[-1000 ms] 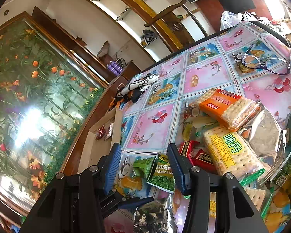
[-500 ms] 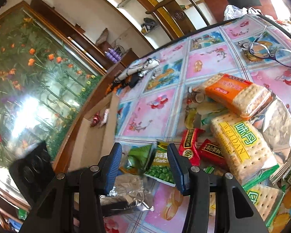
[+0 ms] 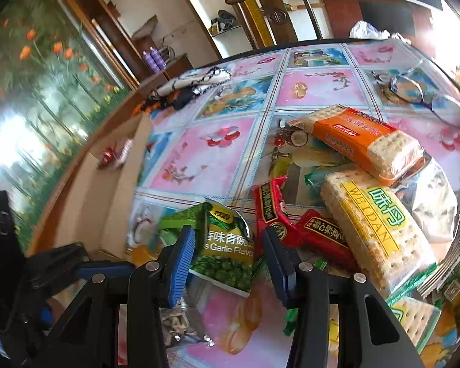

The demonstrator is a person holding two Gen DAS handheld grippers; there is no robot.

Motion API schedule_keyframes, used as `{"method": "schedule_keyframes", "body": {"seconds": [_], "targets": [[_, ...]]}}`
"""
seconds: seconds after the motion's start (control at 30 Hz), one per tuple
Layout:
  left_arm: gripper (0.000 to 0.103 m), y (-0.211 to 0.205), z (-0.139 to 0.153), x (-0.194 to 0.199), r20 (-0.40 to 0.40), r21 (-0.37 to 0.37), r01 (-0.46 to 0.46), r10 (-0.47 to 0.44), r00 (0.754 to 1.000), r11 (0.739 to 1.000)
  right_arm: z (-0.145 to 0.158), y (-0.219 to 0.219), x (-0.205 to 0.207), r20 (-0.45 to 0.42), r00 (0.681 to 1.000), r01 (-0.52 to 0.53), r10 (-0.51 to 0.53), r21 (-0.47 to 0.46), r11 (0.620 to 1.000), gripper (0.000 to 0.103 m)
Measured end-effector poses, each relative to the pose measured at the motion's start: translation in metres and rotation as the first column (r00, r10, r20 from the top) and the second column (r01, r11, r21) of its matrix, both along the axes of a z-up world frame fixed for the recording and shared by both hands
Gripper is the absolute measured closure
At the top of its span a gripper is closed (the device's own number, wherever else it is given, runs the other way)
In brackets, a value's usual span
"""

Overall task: Organize snacks
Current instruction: 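Grasp the silver foil bag with the left gripper while the right grasps the green pea bag, then carry the foil bag and green pea bag into the box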

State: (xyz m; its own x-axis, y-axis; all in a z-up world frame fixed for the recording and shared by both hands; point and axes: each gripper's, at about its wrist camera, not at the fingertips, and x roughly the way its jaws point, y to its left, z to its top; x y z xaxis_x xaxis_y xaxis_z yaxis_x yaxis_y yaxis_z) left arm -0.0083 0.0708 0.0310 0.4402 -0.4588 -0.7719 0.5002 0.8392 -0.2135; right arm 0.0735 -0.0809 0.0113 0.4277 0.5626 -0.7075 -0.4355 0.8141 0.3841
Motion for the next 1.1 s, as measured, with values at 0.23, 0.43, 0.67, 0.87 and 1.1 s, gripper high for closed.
{"method": "schedule_keyframes", "body": {"seconds": [0.23, 0.43, 0.67, 0.87, 1.1], "targets": [[0.029, -0.016, -0.015, -0.002, -0.012, 0.083, 0.025, -0.024, 1.0, 0.996, -0.005, 0.012, -0.004, 0.034, 0.999, -0.027, 0.031, -0.093, 0.995, 0.061], [0.045, -0.022, -0.02, -0.001, 0.043, 0.153, -0.027, 0.021, 0.999, 0.988, 0.001, 0.007, -0.011, 0.02, 0.999, -0.028, 0.03, -0.113, 0.993, 0.063], [0.045, -0.009, -0.016, 0.01, 0.04, 0.087, -0.102, 0.099, 0.994, 0.991, 0.013, 0.0, -0.016, 0.074, 0.997, 0.011, -0.003, -0.099, 0.995, 0.063], [0.045, 0.012, 0.004, 0.011, 0.099, -0.039, -0.18, 0.183, 0.978, 0.983, 0.022, -0.008, -0.016, 0.096, 0.994, 0.049, -0.044, -0.044, 0.998, 0.063], [0.045, 0.048, 0.021, 0.014, 0.138, -0.157, -0.327, 0.349, 0.927, 0.932, 0.027, -0.002, -0.021, 0.127, 0.992, 0.027, -0.024, -0.027, 0.999, 0.063]]}}
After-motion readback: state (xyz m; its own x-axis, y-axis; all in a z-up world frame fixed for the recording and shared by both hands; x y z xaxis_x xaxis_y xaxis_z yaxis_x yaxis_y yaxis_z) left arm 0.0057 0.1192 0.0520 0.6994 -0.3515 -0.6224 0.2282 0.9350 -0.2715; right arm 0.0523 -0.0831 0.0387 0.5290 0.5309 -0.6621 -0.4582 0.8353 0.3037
